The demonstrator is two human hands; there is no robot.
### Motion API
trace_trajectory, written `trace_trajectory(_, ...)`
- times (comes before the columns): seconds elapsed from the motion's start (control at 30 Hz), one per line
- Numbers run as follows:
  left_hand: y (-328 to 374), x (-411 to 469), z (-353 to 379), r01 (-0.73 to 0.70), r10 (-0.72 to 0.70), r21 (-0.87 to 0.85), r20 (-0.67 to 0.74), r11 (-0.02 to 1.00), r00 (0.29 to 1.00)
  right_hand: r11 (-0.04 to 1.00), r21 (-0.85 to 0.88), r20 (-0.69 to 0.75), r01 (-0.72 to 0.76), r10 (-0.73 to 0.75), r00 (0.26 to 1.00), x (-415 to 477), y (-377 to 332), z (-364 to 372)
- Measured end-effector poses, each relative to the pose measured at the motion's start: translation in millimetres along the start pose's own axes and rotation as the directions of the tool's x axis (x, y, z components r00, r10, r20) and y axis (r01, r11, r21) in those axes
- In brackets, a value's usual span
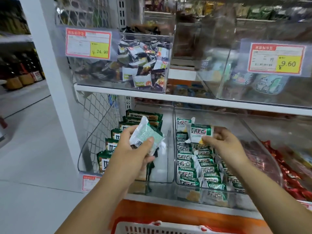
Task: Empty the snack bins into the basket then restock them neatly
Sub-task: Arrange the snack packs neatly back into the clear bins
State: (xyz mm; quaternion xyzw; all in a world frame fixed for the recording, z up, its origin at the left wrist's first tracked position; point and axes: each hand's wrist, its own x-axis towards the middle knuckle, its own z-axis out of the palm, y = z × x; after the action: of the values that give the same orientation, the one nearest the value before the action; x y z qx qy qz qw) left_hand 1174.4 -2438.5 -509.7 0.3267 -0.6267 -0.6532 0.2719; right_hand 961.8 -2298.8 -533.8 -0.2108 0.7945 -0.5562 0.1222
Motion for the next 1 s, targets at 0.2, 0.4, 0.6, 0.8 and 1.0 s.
trace_trajectory(0.2,0.3,18.5,5.1,-0.008,0.007,0.023,0.02,1.0,1.0,0.978,-0.209,0.012,0.012,-0.01,1.0,63.8,17.3,33.1)
trace_trajectory(0.4,-8.8,28.7,10.6,-0.05,0.051,-0.013,0.092,0.999,0.994,0.91,-0.413,0.039,-0.05,0.072,0.997,97.3,30.8,57.3)
trace_trajectory(0.6,-9.4,25.3,7.9,-0.025,0.029,-0.035,0.142,0.999,0.989,0.965,-0.233,-0.023,0.118,-0.127,0.992,46.8,-4.9,35.0)
trace_trajectory(0.8,-7.0,4.4,16.9,0.004,0.014,-0.06,0.289,0.998,0.957,0.983,0.009,0.352,0.184,-0.175,0.919,-58.1,-35.7,11.1)
trace_trajectory(1.0,-12.0,-19.6,27.2,-0.008,0.016,-0.026,0.361,1.0,0.933,0.985,0.081,0.31,0.154,-0.172,0.935,-90.7,-29.4,6.2)
